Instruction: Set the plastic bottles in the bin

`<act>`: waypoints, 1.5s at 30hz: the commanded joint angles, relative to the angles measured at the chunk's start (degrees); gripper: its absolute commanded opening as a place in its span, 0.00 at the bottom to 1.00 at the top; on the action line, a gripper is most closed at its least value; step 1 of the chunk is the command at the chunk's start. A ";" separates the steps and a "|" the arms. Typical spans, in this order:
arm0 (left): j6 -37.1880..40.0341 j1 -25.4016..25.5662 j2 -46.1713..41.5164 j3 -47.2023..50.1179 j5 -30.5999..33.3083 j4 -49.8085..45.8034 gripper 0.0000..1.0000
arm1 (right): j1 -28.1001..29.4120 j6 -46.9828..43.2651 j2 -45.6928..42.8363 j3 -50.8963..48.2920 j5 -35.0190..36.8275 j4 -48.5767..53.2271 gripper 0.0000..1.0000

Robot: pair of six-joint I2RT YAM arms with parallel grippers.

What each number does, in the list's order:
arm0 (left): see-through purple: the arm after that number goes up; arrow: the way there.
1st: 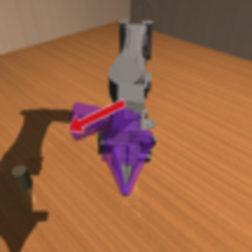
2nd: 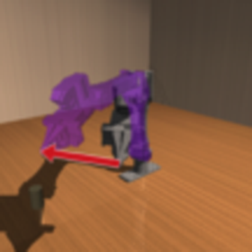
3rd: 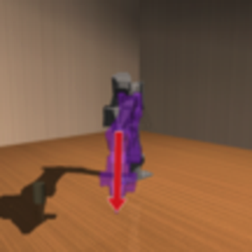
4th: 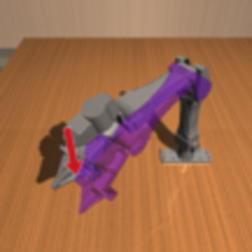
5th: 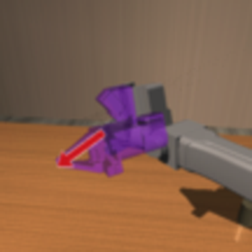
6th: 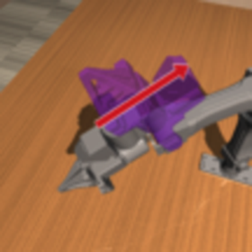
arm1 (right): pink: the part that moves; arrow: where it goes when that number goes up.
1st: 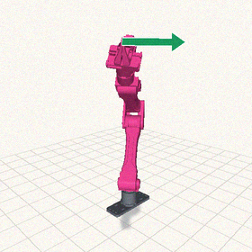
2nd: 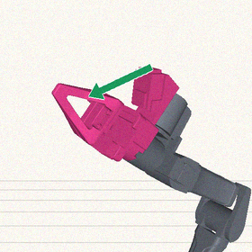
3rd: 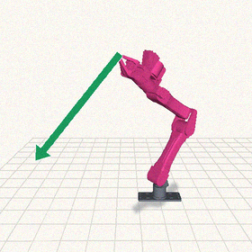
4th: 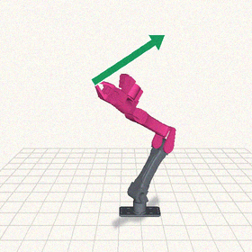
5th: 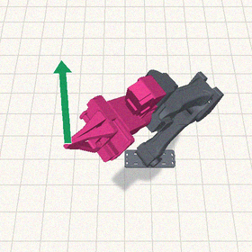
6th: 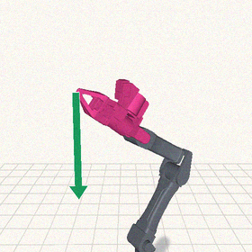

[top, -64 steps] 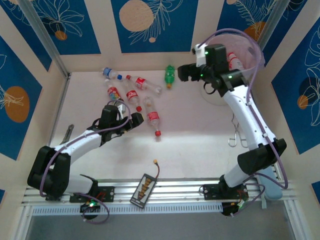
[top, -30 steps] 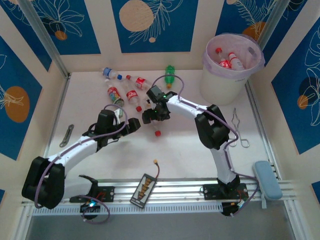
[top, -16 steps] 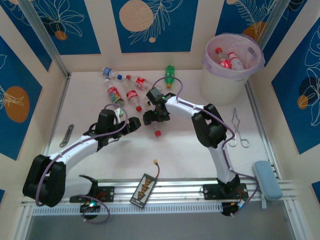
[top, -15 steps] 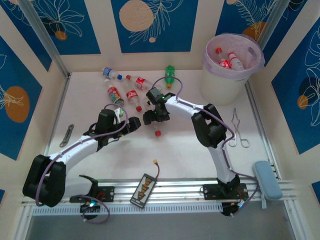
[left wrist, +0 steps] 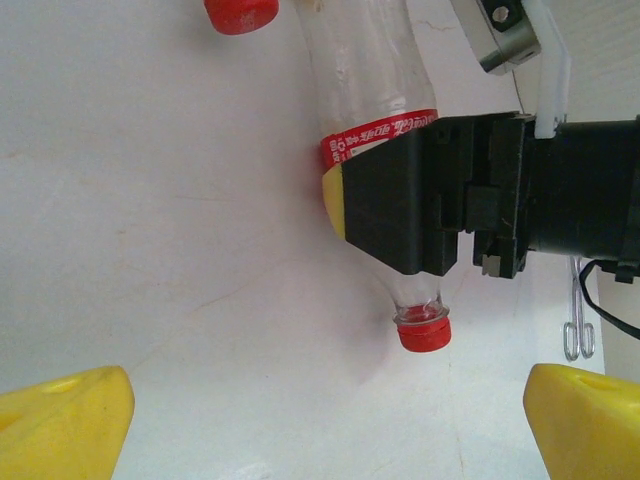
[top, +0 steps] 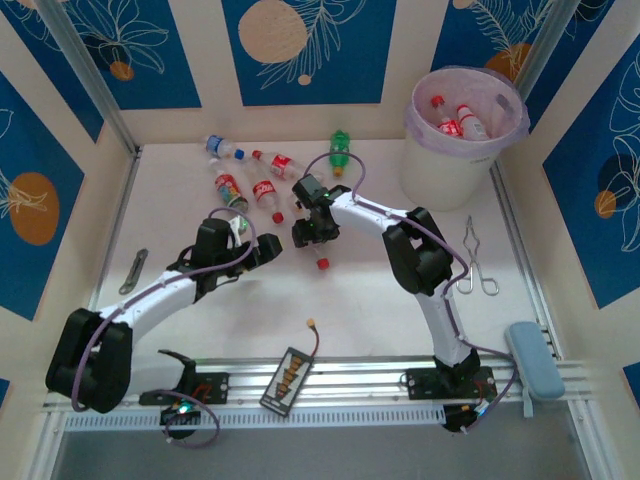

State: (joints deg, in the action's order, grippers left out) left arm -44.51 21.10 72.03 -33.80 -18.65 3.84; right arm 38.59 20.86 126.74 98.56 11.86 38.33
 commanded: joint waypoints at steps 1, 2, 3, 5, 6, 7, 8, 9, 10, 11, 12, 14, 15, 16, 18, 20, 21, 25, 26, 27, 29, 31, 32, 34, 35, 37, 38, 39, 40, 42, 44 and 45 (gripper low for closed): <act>-0.49 -0.71 0.81 -0.70 -1.03 1.23 1.00 | -0.27 -1.28 -4.19 -0.87 0.70 1.52 0.61; -0.44 -0.70 0.69 -0.72 -0.87 1.33 1.00 | -0.35 -1.57 -4.98 -1.12 0.92 1.78 0.61; -0.45 -0.69 0.73 -0.79 -0.77 1.26 1.00 | -0.41 -1.93 -6.00 -1.39 1.05 2.04 0.61; -0.32 -0.71 0.59 -0.92 -0.43 0.99 1.00 | -0.83 -2.67 -8.51 -1.91 0.87 2.76 0.61; -0.18 -0.75 0.68 -1.16 -0.34 0.83 1.00 | -1.17 -3.18 -10.20 -2.43 0.66 2.80 0.61; -0.14 -0.72 0.79 -1.37 -0.33 0.74 1.00 | -1.55 -3.67 -12.20 -2.96 0.45 3.02 0.60; -0.06 -0.71 0.91 -1.56 -0.21 0.73 1.00 | -1.91 -4.14 -13.97 -3.48 0.45 3.07 0.60; -0.06 -0.71 1.12 -1.61 -0.19 0.90 1.00 | -2.33 -4.71 -16.47 -4.07 0.38 3.16 0.60; -0.14 -0.71 1.33 -1.76 -0.19 1.04 1.00 | -2.77 -5.39 -18.92 -4.61 0.27 3.16 0.60; -0.29 -0.71 1.49 -1.77 -0.23 1.21 1.00 | -3.29 -6.02 -20.77 -4.87 0.12 3.26 0.59; -0.40 -0.71 1.69 -1.75 -0.37 1.42 1.00 | -4.02 -6.78 -22.85 -4.79 0.00 3.76 0.56; -0.65 -0.71 1.97 -1.71 -0.36 1.78 1.00 | -5.57 -8.01 -25.91 -3.49 0.61 5.75 0.55; -0.74 -0.71 2.06 -1.69 -0.43 1.87 1.00 | -6.48 -9.02 -27.25 -2.58 1.15 6.88 0.54; -0.79 -0.71 2.12 -1.64 -0.38 1.97 1.00 | -7.41 -10.07 -28.70 -1.62 2.01 7.66 0.52; -0.99 -0.71 2.18 -1.56 -0.32 2.14 1.00 | -9.57 -11.88 -30.97 0.00 2.89 7.96 0.48; -1.14 -0.71 2.30 -1.50 -0.24 2.40 1.00 | -12.55 -12.97 -32.69 1.82 2.71 7.77 0.48; -1.34 -0.72 2.31 -1.58 -0.33 2.49 1.00 | -14.38 -13.50 -33.44 2.91 2.89 7.42 0.48; -2.08 -0.71 2.41 -1.62 -0.46 3.06 1.00 | -21.45 -15.32 -34.54 6.10 4.58 3.16 0.48; -2.25 -0.71 2.41 -1.72 -0.61 3.15 1.00 | -23.04 -15.41 -34.69 6.60 4.21 1.60 0.48; -2.42 -0.71 2.45 -1.73 -0.68 3.27 1.00 | -24.90 -15.35 -34.88 6.98 3.96 -0.09 0.48; -2.66 -0.71 2.30 -1.72 -0.68 3.20 1.00 | -28.12 -15.25 -34.92 8.53 3.30 -2.37 0.48; -2.91 -0.65 1.99 -1.69 -0.61 3.04 1.00 | -31.38 -14.82 -34.29 10.70 2.52 -4.21 0.48; -3.11 -0.58 1.86 -1.64 -0.68 2.94 1.00 | -32.70 -14.80 -33.89 11.69 2.19 -4.95 0.48; -3.47 -0.58 1.55 -1.54 -0.67 3.19 1.00 | -35.26 -15.33 -32.61 13.35 2.71 -7.32 0.48; -3.67 -0.47 1.36 -1.45 -0.68 3.33 1.00 | -36.03 -15.73 -31.80 14.01 3.50 -8.17 0.48; -3.92 -0.49 1.15 -1.36 -0.45 3.46 1.00 | -37.65 -16.91 -29.35 16.03 4.57 -9.48 0.48; -4.00 -0.51 1.17 -1.36 -0.40 3.38 1.00 | -38.23 -17.21 -28.00 17.23 4.94 -9.34 0.48; -4.13 -0.51 1.16 -1.38 -0.32 3.37 1.00 | -38.73 -17.70 -26.43 18.74 5.46 -9.28 0.48; -4.14 -0.45 1.22 -1.44 -0.32 3.43 1.00 | -39.10 -18.35 -24.68 20.16 6.18 -9.37 0.48; -4.42 -0.45 1.45 -1.70 -0.46 3.54 1.00 | -39.53 -19.71 -21.79 22.59 7.36 -9.59 0.48; -4.60 -0.36 1.69 -1.88 -0.37 3.63 1.00 | -39.42 -21.64 -18.73 24.99 8.79 -9.51 0.48; -4.61 -0.27 1.65 -1.98 -0.31 3.63 1.00 | -39.30 -22.60 -17.29 26.07 9.90 -9.49 0.47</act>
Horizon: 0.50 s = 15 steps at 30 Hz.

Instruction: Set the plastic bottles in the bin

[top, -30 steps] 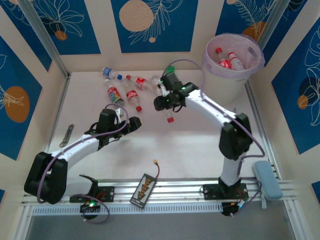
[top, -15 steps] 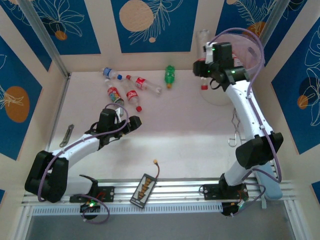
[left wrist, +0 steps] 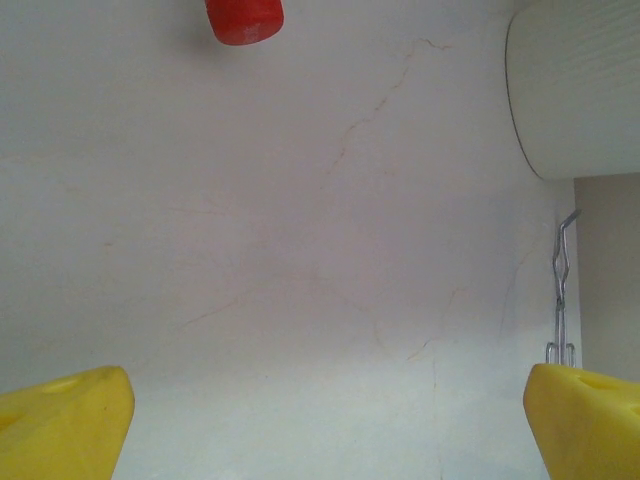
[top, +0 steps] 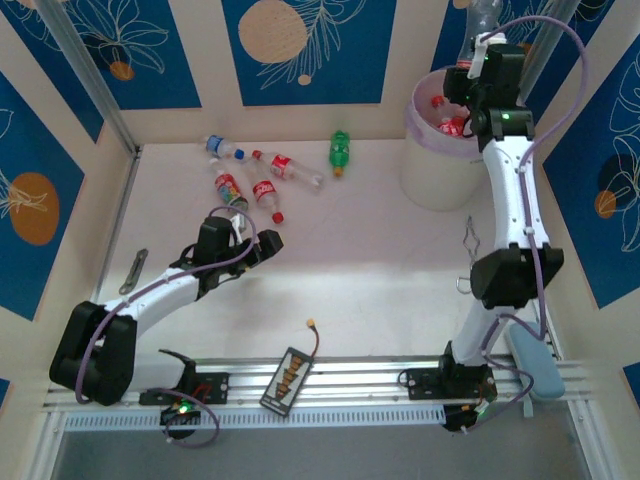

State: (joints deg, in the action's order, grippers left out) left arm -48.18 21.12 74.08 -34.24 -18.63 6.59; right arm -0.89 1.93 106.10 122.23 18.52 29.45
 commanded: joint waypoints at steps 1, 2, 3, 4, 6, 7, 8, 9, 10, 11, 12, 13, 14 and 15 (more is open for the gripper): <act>-0.95 -0.20 -0.35 -1.55 -0.08 0.90 1.00 | 0.03 -4.35 4.68 3.21 3.87 -0.63 0.47; -0.93 -0.12 -0.37 -1.54 0.01 0.88 1.00 | -0.16 -4.64 5.67 3.65 3.85 -0.68 0.47; -0.87 -0.05 -0.36 -1.53 0.08 0.73 1.00 | -0.49 -4.72 6.50 4.09 3.80 -0.70 0.47; -0.78 -0.03 -0.39 -1.53 0.15 0.54 1.00 | -0.82 -4.69 7.31 4.45 3.67 -0.37 0.47; -0.62 -0.08 -0.58 -1.70 0.43 0.13 1.00 | -1.39 -4.49 8.30 4.79 2.59 0.41 0.47; -0.60 -0.03 -0.57 -1.74 0.52 0.00 1.00 | -1.59 -4.27 8.79 4.69 2.09 0.76 0.47; -0.52 -0.03 -0.45 -1.91 0.66 -0.08 1.00 | -1.82 -4.13 9.08 4.57 1.65 1.08 0.47; -0.51 -0.02 -0.30 -1.96 0.64 -0.05 1.00 | -2.07 -3.87 9.46 4.34 1.13 1.51 0.47; -0.51 -0.03 -0.09 -2.22 0.57 0.05 1.00 | -2.34 -3.39 9.86 4.22 0.70 1.95 0.47; -0.51 -0.03 0.14 -2.31 0.46 0.14 1.00 | -2.53 -2.89 10.11 4.00 0.26 2.32 0.47; -0.49 0.12 0.35 -2.45 0.31 0.29 1.00 | -2.88 -2.20 10.31 3.60 -0.30 2.55 0.47; -0.57 0.06 0.71 -2.50 0.18 0.45 1.00 | -3.09 -1.69 10.41 3.01 -0.63 2.51 0.47; -0.58 0.06 0.88 -2.50 0.13 0.66 1.00 | -3.24 -1.23 10.38 2.35 -0.88 2.29 0.48; -0.58 0.12 0.97 -2.50 0.00 0.79 1.00 | -3.33 -0.90 10.31 1.68 -0.97 1.97 0.48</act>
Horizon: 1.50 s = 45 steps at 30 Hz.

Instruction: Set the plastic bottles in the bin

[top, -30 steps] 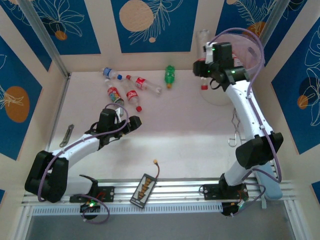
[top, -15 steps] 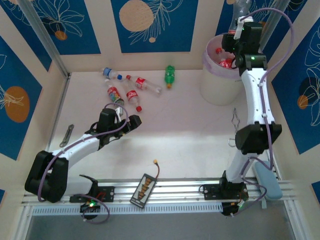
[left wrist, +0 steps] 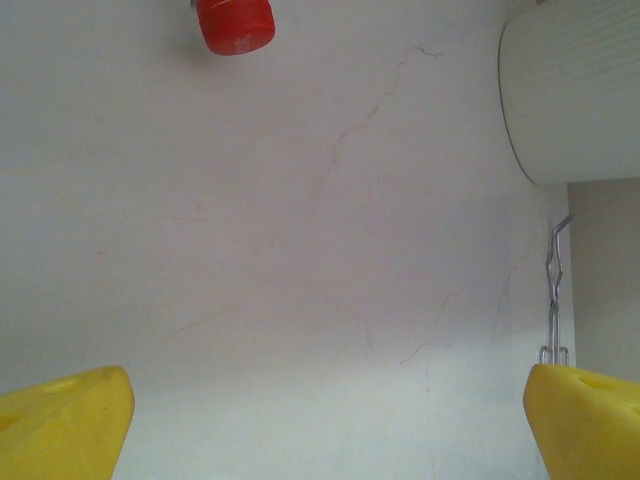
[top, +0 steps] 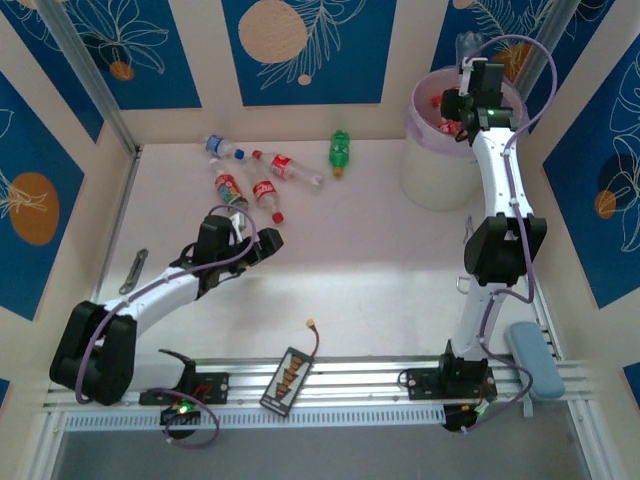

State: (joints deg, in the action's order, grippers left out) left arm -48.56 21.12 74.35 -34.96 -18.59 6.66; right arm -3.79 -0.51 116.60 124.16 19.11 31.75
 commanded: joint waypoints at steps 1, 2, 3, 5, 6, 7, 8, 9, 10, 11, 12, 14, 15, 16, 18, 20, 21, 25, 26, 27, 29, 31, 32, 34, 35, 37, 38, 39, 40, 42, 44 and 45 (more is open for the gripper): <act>-0.18 0.06 0.81 -1.79 -0.02 0.73 1.00 | -0.51 1.87 -0.22 -0.98 -1.66 -0.58 0.50; -0.04 0.06 0.93 -1.78 0.02 0.73 1.00 | -0.60 2.11 -0.26 -1.47 -1.65 -0.80 0.51; 0.08 0.10 1.00 -1.78 -0.01 0.64 1.00 | -0.68 2.48 -0.33 -1.95 -1.78 -0.94 0.53; 0.33 0.07 1.05 -1.83 0.05 0.55 1.00 | -0.86 2.95 -0.21 -2.51 -1.99 -1.03 0.55; 0.44 0.06 1.12 -1.89 0.05 0.55 1.00 | -0.97 3.26 -0.23 -2.75 -1.98 -1.15 0.56; 0.45 0.10 1.15 -1.91 0.05 0.51 1.00 | -0.97 3.39 -0.21 -3.13 -2.11 -1.30 0.57; 0.53 0.06 1.26 -1.95 0.07 0.55 1.00 | -1.00 3.57 -0.18 -3.48 -2.12 -1.57 0.57; 0.59 0.12 1.38 -1.99 -0.04 0.64 1.00 | -1.00 3.68 -0.24 -3.80 -2.11 -1.76 0.58; 0.57 0.06 1.41 -1.95 -0.02 0.64 1.00 | -1.04 3.76 -0.28 -4.13 -2.15 -1.95 0.59; 0.57 0.06 1.44 -1.95 -0.03 0.64 1.00 | -1.04 3.82 -0.29 -4.33 -2.15 -2.12 0.61; 0.69 0.06 1.46 -1.95 0.00 0.69 1.00 | -1.04 3.92 -0.31 -4.50 -2.21 -2.15 0.62; 0.81 0.06 1.59 -1.96 -0.10 0.77 1.00 | -1.04 4.35 -0.28 -4.47 -2.17 -2.32 0.67; 0.76 0.06 1.68 -1.96 -0.32 0.75 1.00 | -1.04 4.44 -0.39 -4.57 -2.36 -2.42 0.68; 0.81 0.07 1.70 -1.88 -0.34 0.85 1.00 | -1.04 4.51 -0.48 -4.44 -2.41 -2.55 0.71; 0.83 0.06 1.76 -1.78 -0.27 0.90 1.00 | -1.04 4.47 -0.32 -3.79 -2.25 -2.39 0.74; 0.93 0.10 1.72 -1.69 -0.30 0.79 1.00 | -1.12 4.47 -0.22 -2.89 -2.24 -2.10 0.76; 0.94 0.06 1.70 -1.74 -0.28 0.82 1.00 | -1.14 4.46 -0.10 -2.42 -2.11 -1.83 0.79; 0.93 0.06 1.72 -1.60 -0.21 0.89 1.00 | -1.13 4.19 0.76 -0.23 -1.93 -0.55 0.83; 0.92 0.06 1.71 -1.52 -0.28 0.86 1.00 | -1.16 4.19 1.00 0.25 -1.91 -0.32 0.83; 0.97 0.03 1.64 -1.52 -0.29 0.85 1.00 | -1.22 4.16 1.35 0.84 -1.98 0.06 0.82; 0.92 0.10 1.61 -1.51 -0.31 0.82 1.00 | -1.39 4.42 2.06 2.28 -2.30 0.85 0.81; 1.01 0.10 1.48 -1.44 -0.20 0.73 1.00 | -1.56 4.69 3.20 4.19 -2.59 2.03 0.77; 1.01 0.07 1.48 -1.43 -0.13 0.73 1.00 | -1.65 4.80 3.82 4.99 -2.75 2.61 0.75; 1.01 0.06 1.34 -1.26 0.00 0.73 1.00 | -1.82 5.07 5.09 6.54 -2.78 3.39 0.70; 1.01 0.06 1.35 -1.25 -0.10 0.73 1.00 | -1.89 5.08 5.63 6.86 -2.83 3.49 0.69; 1.13 0.08 1.21 -1.16 -0.04 0.55 1.00 | -1.90 5.17 6.57 7.47 -3.27 3.74 0.63; 1.18 0.05 1.13 -1.17 0.06 0.39 1.00 | -1.92 5.17 7.06 7.82 -3.52 3.96 0.61; 1.19 0.06 1.01 -1.10 0.13 0.25 1.00 | -1.83 5.33 7.65 8.23 -3.85 4.34 0.60; 1.20 0.03 0.97 -1.08 0.13 0.27 1.00 | -1.75 5.35 8.15 8.57 -3.99 4.61 0.60; 1.27 0.06 0.84 -1.18 0.26 0.16 1.00 | -1.66 5.59 8.72 8.20 -4.47 4.73 0.60; 1.27 0.06 0.80 -1.23 0.35 0.03 1.00 | -1.48 5.76 9.09 7.11 -4.89 4.23 0.59; 1.30 0.06 0.64 -1.20 0.31 -0.05 1.00 | -1.45 5.86 9.21 6.74 -5.02 4.20 0.59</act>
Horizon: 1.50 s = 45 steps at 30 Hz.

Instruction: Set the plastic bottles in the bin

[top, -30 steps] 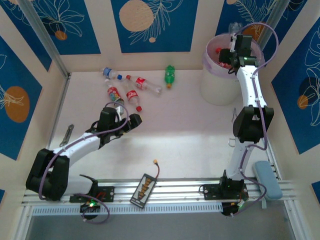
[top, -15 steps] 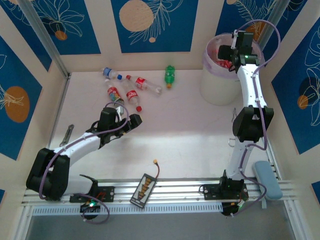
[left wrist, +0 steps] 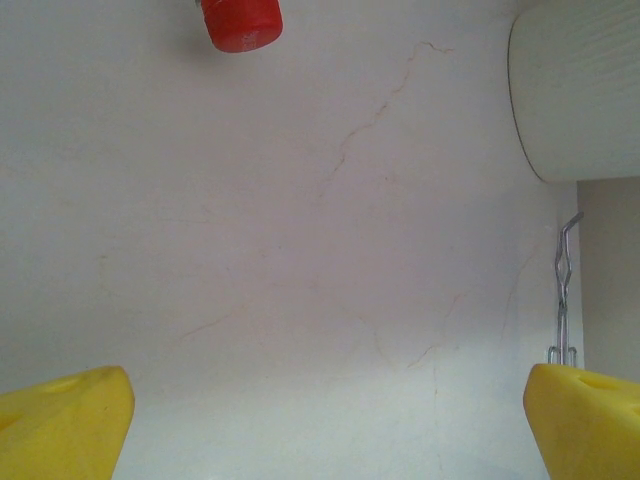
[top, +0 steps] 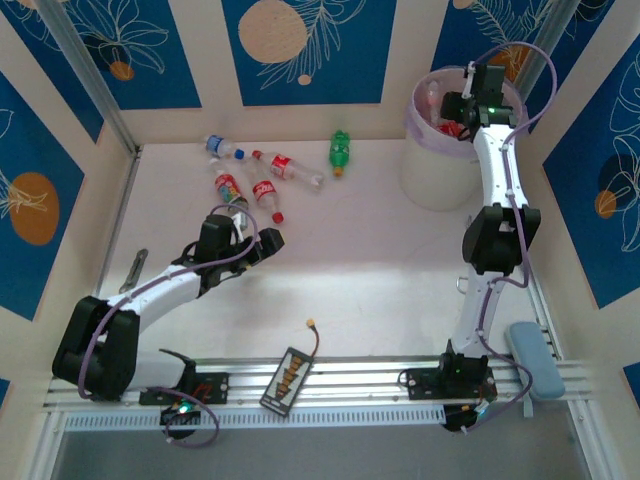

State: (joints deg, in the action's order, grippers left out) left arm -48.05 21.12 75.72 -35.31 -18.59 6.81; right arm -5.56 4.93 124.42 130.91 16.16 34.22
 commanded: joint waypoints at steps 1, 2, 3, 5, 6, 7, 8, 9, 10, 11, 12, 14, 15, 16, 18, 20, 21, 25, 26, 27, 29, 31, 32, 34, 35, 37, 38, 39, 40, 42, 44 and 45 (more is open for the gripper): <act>0.77 0.06 -0.70 -0.82 0.35 -0.35 1.00 | 0.37 0.53 1.38 -0.26 -2.34 1.73 0.59; 0.86 0.01 -0.76 -0.87 0.46 -0.47 1.00 | 0.37 0.61 1.40 -0.37 -2.46 1.73 0.59; 0.98 0.06 -0.85 -0.96 0.49 -0.61 1.00 | 0.38 0.59 1.27 -0.33 -2.54 1.77 0.60; 1.07 0.06 -1.01 -1.02 0.57 -0.91 1.00 | 0.38 0.36 0.81 0.16 -2.50 1.90 0.60; 1.12 0.07 -0.92 -1.07 0.66 -0.87 1.00 | 0.38 0.17 0.54 0.81 -2.37 2.20 0.59; 1.08 0.06 -0.93 -1.09 0.66 -0.84 1.00 | 0.38 0.03 0.24 1.58 -2.28 2.62 0.59; 1.06 0.06 -0.77 -1.15 0.64 -0.84 1.00 | 0.38 -0.08 -0.23 2.15 -2.21 2.93 0.60; 1.01 0.06 -0.71 -1.25 0.57 -0.76 1.00 | 0.38 -0.26 -0.92 2.53 -2.19 3.05 0.60; 1.02 0.06 -0.71 -1.25 0.57 -0.74 1.00 | 0.39 -0.40 -1.75 2.59 -2.20 3.05 0.60; 1.04 0.07 -0.71 -1.34 0.63 -0.87 1.00 | 0.46 -0.44 -2.62 2.61 -2.21 2.96 0.61; 1.28 0.06 -0.72 -1.49 0.78 -1.13 1.00 | 0.46 -0.60 -3.59 2.53 -2.20 2.87 0.62; 1.74 -0.02 -0.92 -2.03 0.92 -1.76 1.00 | 0.46 -0.76 -5.35 2.43 -2.14 2.96 0.64; 1.90 -0.03 -0.93 -2.33 1.00 -2.17 1.00 | 0.46 -0.80 -6.37 2.22 -2.10 3.04 0.65; 2.17 -0.10 -1.03 -2.68 1.06 -2.51 1.00 | 0.46 -0.80 -7.31 1.87 -2.11 3.05 0.67; 2.76 -0.17 -1.25 -3.30 1.28 -3.30 1.00 | 0.47 -0.59 -9.36 0.68 -2.11 2.79 0.70; 3.85 -0.54 -1.45 -4.33 2.03 -4.98 1.00 | 0.60 -0.28 -11.76 -1.19 -2.23 2.12 0.75; 4.54 -0.71 -1.55 -5.03 2.46 -6.02 1.00 | 0.58 -0.14 -13.15 -2.38 -2.27 1.60 0.78; 7.30 -1.99 -1.73 -8.03 4.38 -10.11 1.00 | 0.85 0.49 -18.43 -7.30 -2.69 0.90 0.85; 8.35 -2.43 -1.80 -8.87 5.17 -11.06 1.00 | 1.03 0.79 -20.28 -9.25 -2.93 0.47 0.86; 9.29 -2.90 -1.60 -9.88 6.01 -12.22 1.00 | 1.30 1.21 -22.14 -11.60 -3.33 -0.16 0.88; 10.98 -4.09 -0.75 -11.72 6.78 -13.58 1.00 | 1.91 2.06 -25.80 -15.91 -4.31 -0.46 0.89; 13.14 -5.22 0.73 -14.58 8.35 -15.83 1.00 | 2.90 2.97 -29.82 -20.90 -5.46 -0.84 0.90; 13.99 -5.73 1.60 -16.04 10.24 -16.77 1.00 | 3.53 3.67 -31.67 -23.68 -6.81 -0.74 0.90; 14.91 -7.30 3.71 -18.43 12.13 -17.25 1.00 | 5.00 5.17 -35.69 -28.70 -8.89 -0.13 0.91; 15.13 -8.30 5.11 -19.92 12.47 -17.26 1.00 | 6.00 5.84 -37.84 -31.61 -9.59 0.19 0.91; 15.11 -9.99 8.28 -22.85 13.92 -17.40 1.00 | 8.52 6.99 -42.11 -37.45 -10.14 -0.11 0.91; 15.22 -10.62 10.13 -24.66 14.69 -17.54 1.00 | 10.05 7.52 -44.20 -40.55 -10.76 -0.29 0.91; 15.51 -11.18 12.16 -26.50 15.76 -17.83 1.00 | 11.43 8.37 -46.14 -43.22 -11.24 0.02 0.91; 15.84 -11.58 14.03 -28.32 17.08 -18.09 1.00 | 12.55 9.03 -47.69 -45.35 -12.13 0.14 0.91; 16.80 -12.64 18.50 -32.67 18.48 -18.94 1.00 | 14.93 10.70 -50.79 -49.94 -14.10 0.76 0.91; 17.16 -13.60 23.03 -36.01 18.94 -18.92 1.00 | 17.11 11.98 -53.35 -53.63 -15.71 1.58 0.91; 17.13 -14.11 25.37 -37.66 19.24 -18.55 1.00 | 18.28 12.44 -54.62 -55.33 -16.14 2.20 0.90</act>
State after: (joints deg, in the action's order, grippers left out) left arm -32.80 8.54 96.64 -68.84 -2.48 -9.96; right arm 10.79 14.11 72.90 78.87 3.73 34.83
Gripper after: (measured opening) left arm 0.999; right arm 0.907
